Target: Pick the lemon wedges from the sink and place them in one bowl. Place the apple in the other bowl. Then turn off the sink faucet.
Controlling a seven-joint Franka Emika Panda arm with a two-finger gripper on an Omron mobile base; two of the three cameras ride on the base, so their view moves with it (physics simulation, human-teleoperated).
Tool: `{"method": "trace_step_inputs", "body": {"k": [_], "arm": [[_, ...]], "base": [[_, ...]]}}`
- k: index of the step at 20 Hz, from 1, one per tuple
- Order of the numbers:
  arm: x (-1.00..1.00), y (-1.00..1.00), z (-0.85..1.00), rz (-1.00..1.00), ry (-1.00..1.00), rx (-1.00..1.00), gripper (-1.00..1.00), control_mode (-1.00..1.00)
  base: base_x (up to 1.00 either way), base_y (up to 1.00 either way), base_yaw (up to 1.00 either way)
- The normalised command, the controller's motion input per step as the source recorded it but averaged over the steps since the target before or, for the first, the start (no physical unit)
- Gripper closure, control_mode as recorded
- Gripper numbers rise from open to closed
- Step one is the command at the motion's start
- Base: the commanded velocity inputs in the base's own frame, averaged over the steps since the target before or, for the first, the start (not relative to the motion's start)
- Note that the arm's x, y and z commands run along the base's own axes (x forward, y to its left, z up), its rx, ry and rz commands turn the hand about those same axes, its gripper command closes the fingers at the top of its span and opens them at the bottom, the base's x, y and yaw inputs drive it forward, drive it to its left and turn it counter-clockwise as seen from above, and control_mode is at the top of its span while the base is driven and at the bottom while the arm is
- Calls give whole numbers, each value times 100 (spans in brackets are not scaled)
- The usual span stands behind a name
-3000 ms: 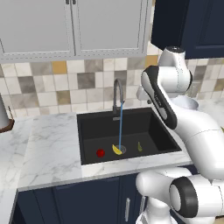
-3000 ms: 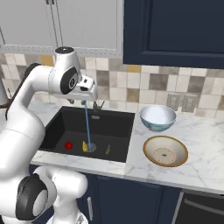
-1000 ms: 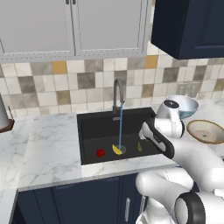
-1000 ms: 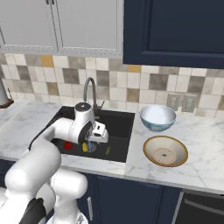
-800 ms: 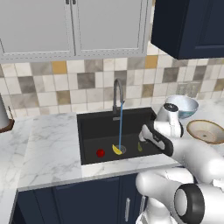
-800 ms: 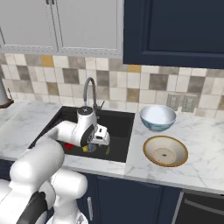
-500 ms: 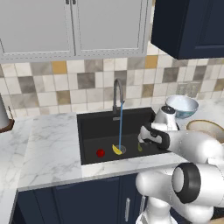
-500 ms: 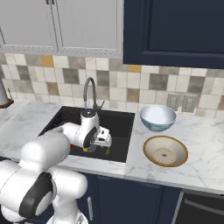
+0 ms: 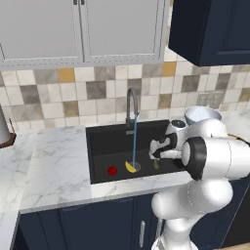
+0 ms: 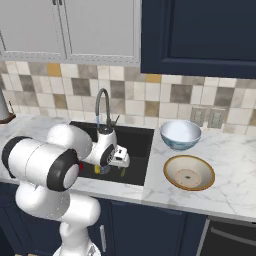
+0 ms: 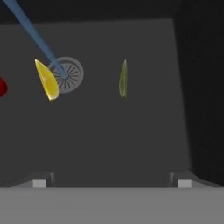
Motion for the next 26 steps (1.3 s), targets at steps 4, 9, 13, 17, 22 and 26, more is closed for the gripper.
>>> {"method": "trace_step_inputs", "body": {"k": [4, 9, 13, 17, 22, 26], "arm": [[49, -7, -41, 0, 2, 0, -100, -100], [48, -8, -47, 0, 0, 0, -100, -100], [46, -5, -46, 0, 0, 0, -100, -100], [42, -10, -46, 0, 0, 1, -100, -100], [36, -14, -45, 0, 0, 2, -100, -100], [43, -4, -45, 0, 0, 0, -100, -100]], "base": [[0, 0, 0], [0, 0, 0], [0, 0, 0], [0, 0, 0], [0, 0, 0], [0, 0, 0]]}}
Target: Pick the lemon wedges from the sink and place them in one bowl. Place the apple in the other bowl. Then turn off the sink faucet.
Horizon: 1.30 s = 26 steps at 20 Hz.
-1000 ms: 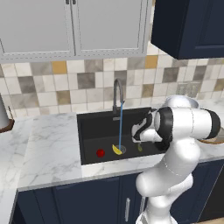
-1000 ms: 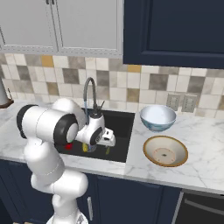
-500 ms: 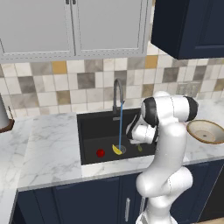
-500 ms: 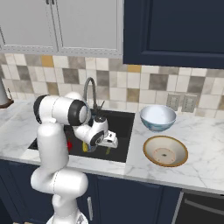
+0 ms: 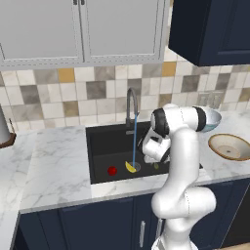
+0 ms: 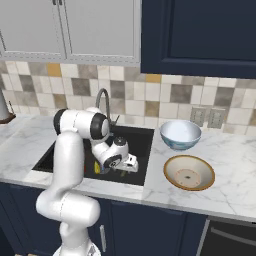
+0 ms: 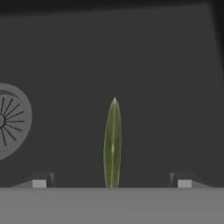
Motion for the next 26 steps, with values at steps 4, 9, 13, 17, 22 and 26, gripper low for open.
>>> {"method": "trace_step_inputs", "body": {"k": [4, 9, 13, 17, 22, 26], "arm": [[51, 0, -45, 0, 0, 0, -100, -100], [42, 0, -51, 0, 0, 0, 100, -100], [21, 2, -28, 0, 4, 0, 100, -100], [0, 29, 25, 0, 1, -1, 100, -100], [-4, 59, 73, -3, 12, -4, 100, -100], [-4, -1, 100, -10, 10, 0, 100, -100]], "base": [[0, 0, 0], [0, 0, 0], [0, 0, 0], [0, 0, 0], [0, 0, 0], [0, 0, 0]]}}
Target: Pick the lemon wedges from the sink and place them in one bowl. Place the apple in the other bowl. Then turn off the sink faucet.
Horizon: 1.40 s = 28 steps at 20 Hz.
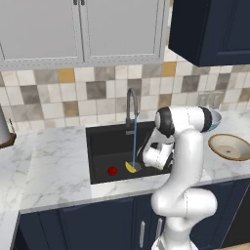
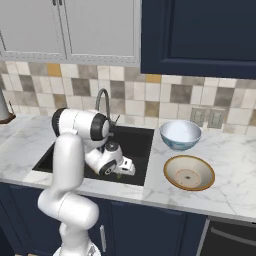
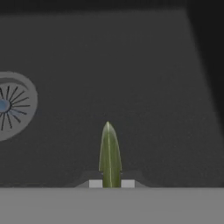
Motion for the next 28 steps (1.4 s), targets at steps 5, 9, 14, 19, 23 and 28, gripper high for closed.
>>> {"method": "trace_step_inputs", "body": {"k": [5, 9, 14, 19, 23, 28], "arm": [[8, -16, 100, -9, 13, 0, 100, -100], [33, -2, 100, -9, 16, 0, 100, -100], [42, 7, 100, -9, 15, 0, 100, -100], [56, 24, 100, -11, 15, -1, 100, -100], [15, 5, 100, -13, 19, -1, 100, -100], [0, -4, 100, -9, 29, 0, 100, -100]], "base": [[0, 0, 0], [0, 0, 0], [0, 0, 0], [0, 0, 0], [0, 0, 0], [0, 0, 0]]}}
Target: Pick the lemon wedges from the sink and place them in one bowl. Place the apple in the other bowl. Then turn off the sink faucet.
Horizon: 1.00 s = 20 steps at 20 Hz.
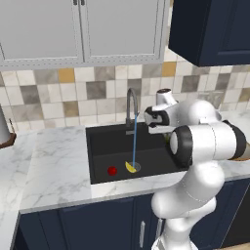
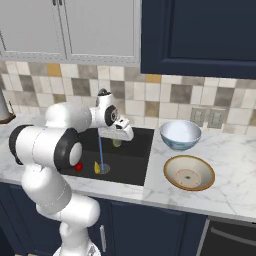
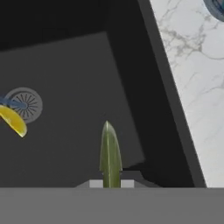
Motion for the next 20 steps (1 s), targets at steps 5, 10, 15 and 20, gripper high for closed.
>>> {"method": "trace_step_inputs", "body": {"k": [5, 10, 15, 20], "arm": [[-9, -39, 100, -10, 29, 0, 100, -100], [-27, -84, 50, -19, 13, 4, 100, -100], [-36, -90, -5, -13, 0, 6, 100, -100], [-29, -69, -44, -10, -9, 6, 100, -100]], "base": [[0, 0, 0], [0, 0, 0], [0, 0, 0], [0, 0, 0]]}}
